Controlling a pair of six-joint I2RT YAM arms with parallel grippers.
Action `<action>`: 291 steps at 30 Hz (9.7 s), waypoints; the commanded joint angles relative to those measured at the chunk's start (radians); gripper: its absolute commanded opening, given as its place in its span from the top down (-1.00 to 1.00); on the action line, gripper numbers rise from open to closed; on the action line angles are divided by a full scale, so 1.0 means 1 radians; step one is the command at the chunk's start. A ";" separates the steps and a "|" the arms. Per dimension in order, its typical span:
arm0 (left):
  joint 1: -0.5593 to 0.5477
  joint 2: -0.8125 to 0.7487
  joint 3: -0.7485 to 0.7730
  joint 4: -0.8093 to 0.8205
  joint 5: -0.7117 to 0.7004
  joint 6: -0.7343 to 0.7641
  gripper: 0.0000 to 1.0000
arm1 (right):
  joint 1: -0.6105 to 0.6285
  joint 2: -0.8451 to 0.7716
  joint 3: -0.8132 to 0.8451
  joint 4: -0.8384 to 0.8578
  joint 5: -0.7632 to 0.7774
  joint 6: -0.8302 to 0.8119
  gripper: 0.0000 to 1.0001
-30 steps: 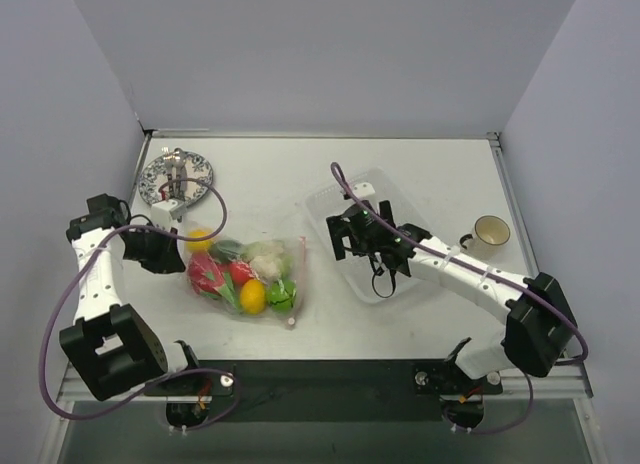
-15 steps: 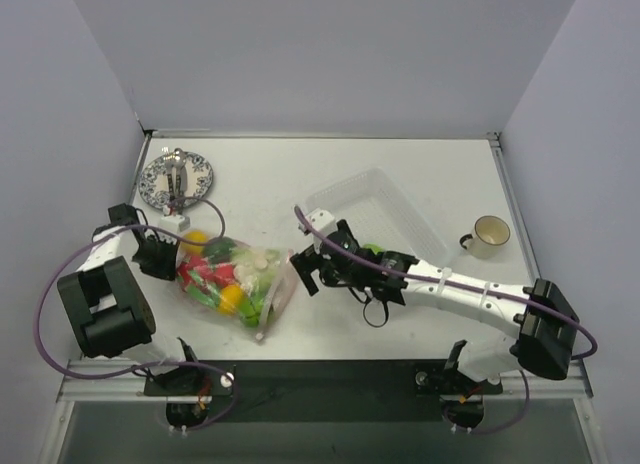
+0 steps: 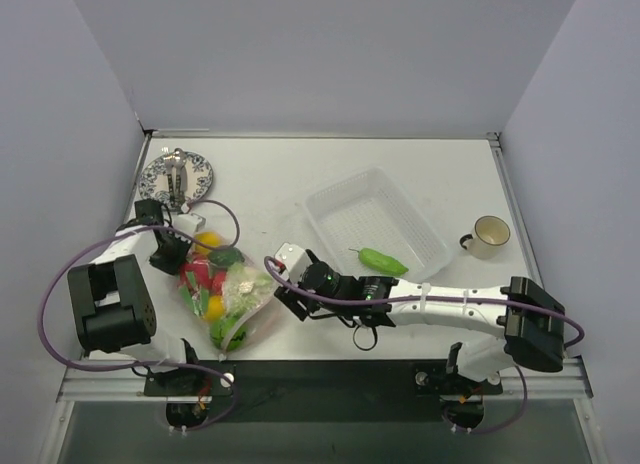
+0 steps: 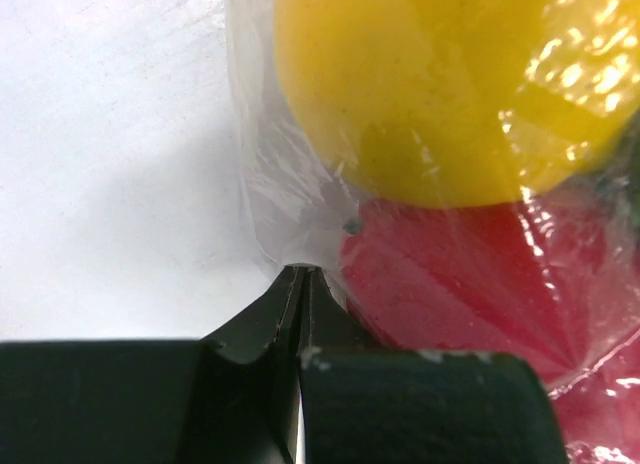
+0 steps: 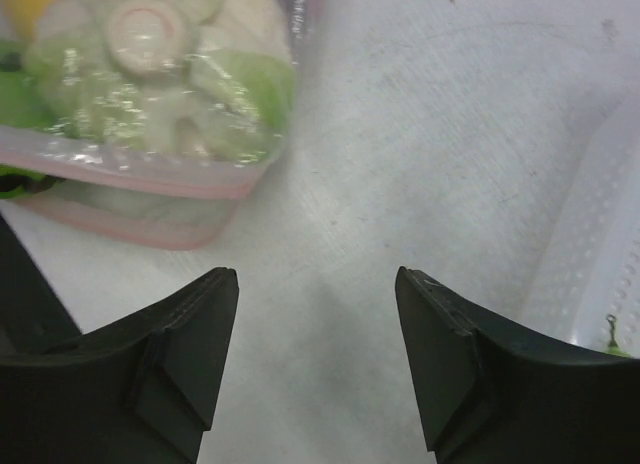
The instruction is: Open the zip-top bag and remove the fake food
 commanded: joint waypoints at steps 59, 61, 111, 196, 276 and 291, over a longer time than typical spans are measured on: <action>-0.074 -0.344 -0.153 -0.298 -0.016 0.003 1.00 | 0.002 0.451 0.226 0.451 -0.049 0.182 -1.00; -0.092 -0.337 -0.144 -0.298 -0.010 -0.017 1.00 | 0.003 0.477 0.255 0.457 -0.079 0.179 -1.00; 0.196 -0.074 -0.119 -0.080 -0.071 0.097 1.00 | -0.196 -0.299 -0.125 0.195 0.129 0.032 1.00; 0.192 -0.212 -0.124 -0.217 0.041 0.129 1.00 | 0.338 -0.059 0.013 -1.044 0.259 0.823 -1.00; 0.187 -0.223 -0.150 -0.192 0.027 0.138 1.00 | 0.002 0.107 0.024 0.013 0.018 -0.076 -0.70; 0.084 -0.116 -0.107 -0.152 0.003 0.057 1.00 | 0.000 0.302 0.086 0.317 -0.155 -0.156 -0.94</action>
